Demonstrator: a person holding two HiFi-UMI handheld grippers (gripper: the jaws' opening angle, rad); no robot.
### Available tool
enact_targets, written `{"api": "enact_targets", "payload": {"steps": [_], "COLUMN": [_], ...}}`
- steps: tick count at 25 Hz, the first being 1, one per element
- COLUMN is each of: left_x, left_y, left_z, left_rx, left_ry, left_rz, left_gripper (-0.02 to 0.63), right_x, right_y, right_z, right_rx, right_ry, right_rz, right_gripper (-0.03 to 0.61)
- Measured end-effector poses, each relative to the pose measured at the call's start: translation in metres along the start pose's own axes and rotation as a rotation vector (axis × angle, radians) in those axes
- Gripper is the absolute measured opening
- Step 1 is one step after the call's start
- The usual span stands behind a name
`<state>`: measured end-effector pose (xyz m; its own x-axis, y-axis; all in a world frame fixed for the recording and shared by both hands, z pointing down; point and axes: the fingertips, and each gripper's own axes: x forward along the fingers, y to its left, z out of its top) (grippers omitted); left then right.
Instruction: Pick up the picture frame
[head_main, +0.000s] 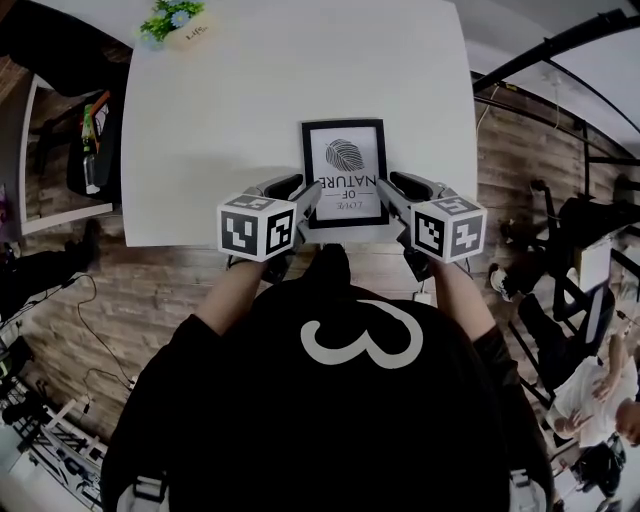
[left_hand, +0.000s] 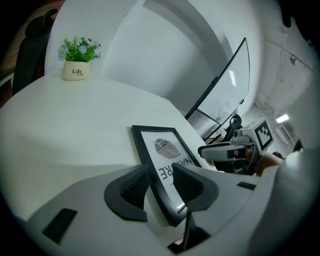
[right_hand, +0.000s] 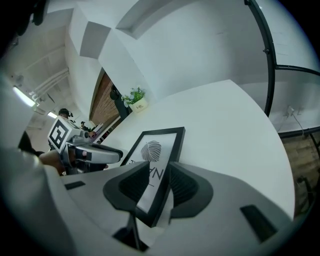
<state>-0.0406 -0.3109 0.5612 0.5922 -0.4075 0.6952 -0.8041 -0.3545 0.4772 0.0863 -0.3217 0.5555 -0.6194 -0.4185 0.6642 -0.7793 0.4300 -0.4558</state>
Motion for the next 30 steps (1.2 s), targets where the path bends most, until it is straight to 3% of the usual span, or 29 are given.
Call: {"api": "enact_targets", "payload": {"steps": [11, 30], "left_x": [0.017, 0.02], "left_y": [0.01, 0.015], "left_z": [-0.004, -0.008], "left_rx": [-0.018, -0.011], "left_ry": [0.031, 0.03], "left_rz": [0.024, 0.083], "left_gripper": [0.14, 0.13], "right_x": [0.019, 0.022], "right_y": [-0.014, -0.018], "right_z": [-0.015, -0.016], "right_rx": [0.025, -0.008], "right_ry": [0.061, 0.06], "right_rz": [-0.034, -0.113], "right_gripper": [0.115, 0.114]}}
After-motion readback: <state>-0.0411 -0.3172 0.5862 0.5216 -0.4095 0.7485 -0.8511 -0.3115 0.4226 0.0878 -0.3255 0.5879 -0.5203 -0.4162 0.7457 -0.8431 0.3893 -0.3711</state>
